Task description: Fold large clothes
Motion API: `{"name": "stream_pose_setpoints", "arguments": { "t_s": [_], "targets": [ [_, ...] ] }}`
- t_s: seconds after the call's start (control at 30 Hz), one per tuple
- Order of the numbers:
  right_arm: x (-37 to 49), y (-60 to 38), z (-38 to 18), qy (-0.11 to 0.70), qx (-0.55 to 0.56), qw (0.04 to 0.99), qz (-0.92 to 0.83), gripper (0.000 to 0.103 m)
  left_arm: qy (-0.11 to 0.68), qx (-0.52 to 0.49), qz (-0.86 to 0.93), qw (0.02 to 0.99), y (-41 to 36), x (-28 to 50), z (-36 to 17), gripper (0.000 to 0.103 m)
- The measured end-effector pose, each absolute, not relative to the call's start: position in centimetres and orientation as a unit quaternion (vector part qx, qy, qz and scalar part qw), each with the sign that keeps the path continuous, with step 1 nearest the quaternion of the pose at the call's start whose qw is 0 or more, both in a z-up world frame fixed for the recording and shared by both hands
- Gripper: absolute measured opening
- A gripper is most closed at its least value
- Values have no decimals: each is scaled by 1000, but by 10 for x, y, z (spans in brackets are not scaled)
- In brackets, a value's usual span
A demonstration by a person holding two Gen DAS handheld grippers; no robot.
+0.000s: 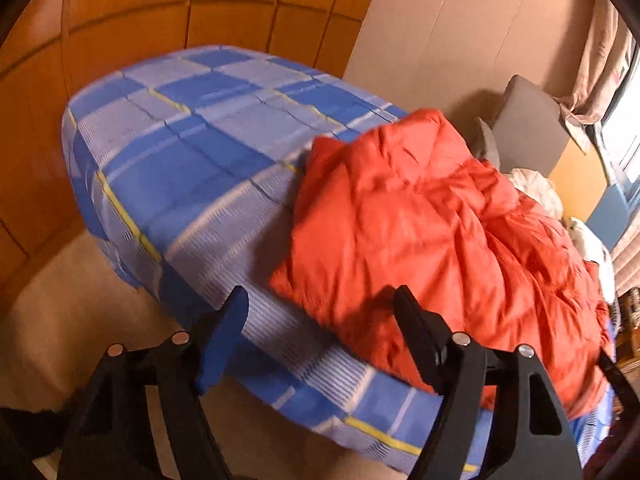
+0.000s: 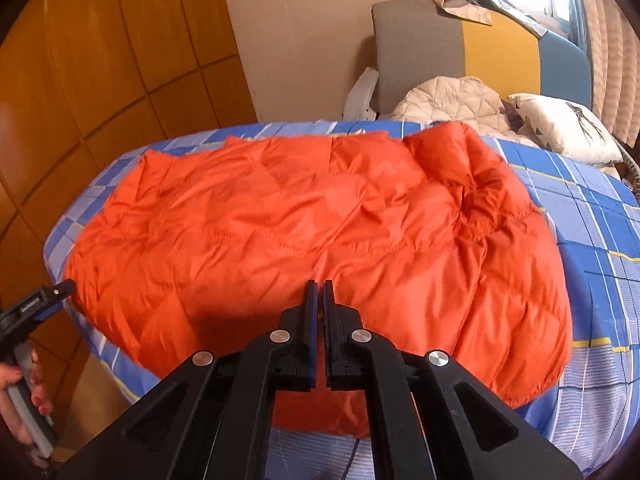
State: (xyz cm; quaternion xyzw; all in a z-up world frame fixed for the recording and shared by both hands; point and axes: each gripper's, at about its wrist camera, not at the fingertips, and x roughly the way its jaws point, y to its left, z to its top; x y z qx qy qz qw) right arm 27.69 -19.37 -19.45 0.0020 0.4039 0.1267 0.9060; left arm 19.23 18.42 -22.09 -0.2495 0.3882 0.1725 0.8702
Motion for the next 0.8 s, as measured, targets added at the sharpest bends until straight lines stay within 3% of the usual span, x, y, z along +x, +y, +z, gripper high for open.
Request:
{"name": "stream_pose_setpoints", "arguments": {
  "t_s": [0.37,0.5,0.7,0.8],
  "targets": [
    [282,-190,-222,436,-8,892,121,1,391,-373,133,830,189,190,-252,66],
    [282,-191,-219,443,-16,889,112,1,393,-386,138,823,192,203,-257,60],
    [282,-190,-220,447,-22,888,109,1,354,-419,129,826,195,217,-248,57],
    [281,-186,-221,447,-24,888,108,1,351,-435,127,819,198,225,-254,46]
  ]
}}
